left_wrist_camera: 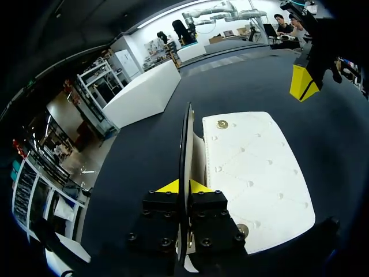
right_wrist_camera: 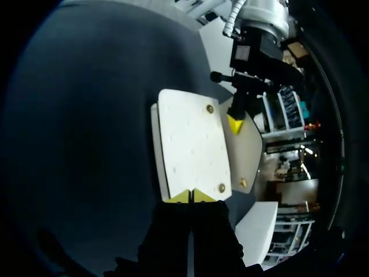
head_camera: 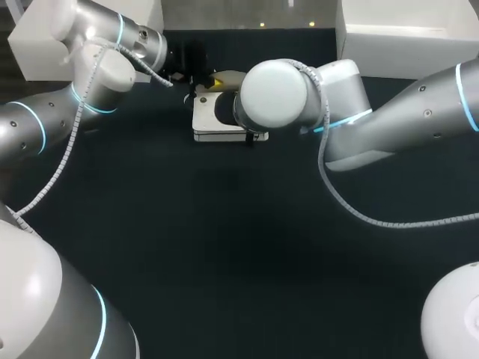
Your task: Pick up the bag, open it, inspect its contents, close it, and place it on the opposite side
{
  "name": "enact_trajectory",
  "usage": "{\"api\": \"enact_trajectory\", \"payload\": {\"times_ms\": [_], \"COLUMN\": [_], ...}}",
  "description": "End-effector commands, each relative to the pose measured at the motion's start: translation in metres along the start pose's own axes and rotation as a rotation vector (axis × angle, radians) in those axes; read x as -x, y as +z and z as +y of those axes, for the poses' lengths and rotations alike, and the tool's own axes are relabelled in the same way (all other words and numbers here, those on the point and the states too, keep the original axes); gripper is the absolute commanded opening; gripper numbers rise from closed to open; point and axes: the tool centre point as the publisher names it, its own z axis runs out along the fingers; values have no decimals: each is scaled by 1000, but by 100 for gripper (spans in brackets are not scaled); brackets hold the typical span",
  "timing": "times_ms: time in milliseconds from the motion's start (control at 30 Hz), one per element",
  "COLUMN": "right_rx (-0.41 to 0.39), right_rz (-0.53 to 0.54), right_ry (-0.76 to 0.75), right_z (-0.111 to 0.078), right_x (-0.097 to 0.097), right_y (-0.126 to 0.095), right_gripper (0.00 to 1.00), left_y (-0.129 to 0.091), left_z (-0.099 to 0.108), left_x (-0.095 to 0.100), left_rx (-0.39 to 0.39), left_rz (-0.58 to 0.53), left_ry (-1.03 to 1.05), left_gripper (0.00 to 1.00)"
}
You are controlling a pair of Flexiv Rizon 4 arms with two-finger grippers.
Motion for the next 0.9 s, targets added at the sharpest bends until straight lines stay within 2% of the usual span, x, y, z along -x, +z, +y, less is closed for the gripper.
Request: {"api": "enact_trajectory", "payload": {"times_ms": [33, 367, 533, 667, 767, 900], "right_rx": [16, 7, 2, -6, -2, 11], "right_rz": [-30, -48, -30, -25, -27, -38], "right_ry": [4, -14, -24, -41, -50, -73], "right_z": [1, -6, -10, -11, -11, -9], "right_x": [-13, -29, -33, -36, -38, -39], "right_y": [5, 11, 17, 21, 24, 29], "right_gripper": [0, 0, 24, 35, 39, 38], "left_y": [8, 10, 7, 4, 2, 2], "left_z": [6, 10, 8, 7, 8, 7], "left_x": [-5, -12, -18, -22, -23, -25], "left_rx": [-23, -36, -39, -40, -44, -43], "left_rz": [-10, -8, 6, 12, 18, 30], "left_ry": [21, 42, 46, 43, 41, 45], "left_gripper": [0, 0, 0, 0, 0, 0]}}
